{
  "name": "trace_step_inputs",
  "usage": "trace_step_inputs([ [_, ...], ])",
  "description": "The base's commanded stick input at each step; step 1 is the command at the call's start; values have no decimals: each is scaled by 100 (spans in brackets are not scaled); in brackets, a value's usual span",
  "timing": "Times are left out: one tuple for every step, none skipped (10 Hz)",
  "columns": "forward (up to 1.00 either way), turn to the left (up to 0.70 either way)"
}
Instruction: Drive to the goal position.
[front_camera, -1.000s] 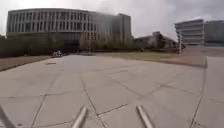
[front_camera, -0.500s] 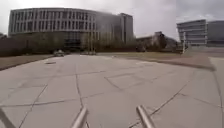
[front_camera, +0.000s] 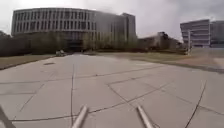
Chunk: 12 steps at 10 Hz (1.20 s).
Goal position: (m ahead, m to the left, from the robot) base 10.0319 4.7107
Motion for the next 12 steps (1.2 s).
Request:
trace_step_inputs([
  [70, 0],
  [70, 0],
  [70, 0],
  [70, 0],
  [70, 0],
  [70, 0],
  [70, 0],
  [70, 0],
  [70, 0],
  [70, 0],
  [70, 0],
  [70, 0],
])
